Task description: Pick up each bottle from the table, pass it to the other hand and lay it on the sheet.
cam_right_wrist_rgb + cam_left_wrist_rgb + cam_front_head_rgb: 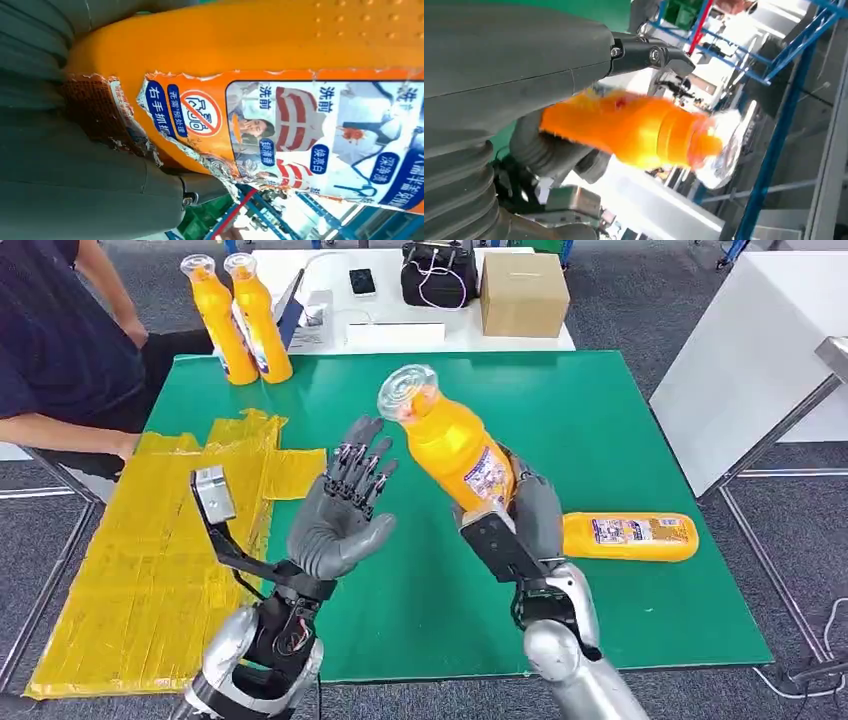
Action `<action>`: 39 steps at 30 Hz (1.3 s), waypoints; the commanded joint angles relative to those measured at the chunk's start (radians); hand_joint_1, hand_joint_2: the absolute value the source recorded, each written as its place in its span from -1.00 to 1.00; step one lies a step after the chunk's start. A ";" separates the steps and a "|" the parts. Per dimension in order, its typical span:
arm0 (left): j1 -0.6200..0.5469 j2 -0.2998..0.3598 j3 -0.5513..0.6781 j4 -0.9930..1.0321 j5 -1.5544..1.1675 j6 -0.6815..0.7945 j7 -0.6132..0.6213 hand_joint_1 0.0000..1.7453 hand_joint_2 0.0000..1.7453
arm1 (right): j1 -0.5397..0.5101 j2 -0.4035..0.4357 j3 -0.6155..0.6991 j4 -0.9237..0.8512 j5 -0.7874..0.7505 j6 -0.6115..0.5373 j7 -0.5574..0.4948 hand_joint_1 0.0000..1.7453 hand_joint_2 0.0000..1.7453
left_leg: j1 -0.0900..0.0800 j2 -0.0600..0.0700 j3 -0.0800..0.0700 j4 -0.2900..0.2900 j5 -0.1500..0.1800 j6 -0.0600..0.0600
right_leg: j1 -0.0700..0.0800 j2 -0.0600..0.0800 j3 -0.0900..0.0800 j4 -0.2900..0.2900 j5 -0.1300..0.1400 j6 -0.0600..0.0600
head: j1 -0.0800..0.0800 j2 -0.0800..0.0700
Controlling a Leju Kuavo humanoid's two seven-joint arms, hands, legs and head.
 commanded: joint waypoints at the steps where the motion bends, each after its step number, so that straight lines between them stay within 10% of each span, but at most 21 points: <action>1: -0.060 0.019 -0.091 0.076 0.013 0.005 0.022 -1.00 1.00 | -0.113 0.043 0.086 0.183 0.016 -0.004 0.020 1.00 1.00 | 0.000 0.002 0.003 -0.001 -0.001 -0.001 | 0.000 0.001 0.003 -0.001 0.000 0.000 | 0.000 0.000; 39: -0.146 -0.048 -0.198 0.233 -0.182 0.154 0.003 -1.00 1.00 | -0.169 0.104 0.378 0.504 0.346 -0.088 0.045 1.00 1.00 | 0.001 0.000 0.003 0.000 -0.001 -0.001 | 0.001 0.000 0.004 -0.001 -0.001 0.000 | 0.000 0.000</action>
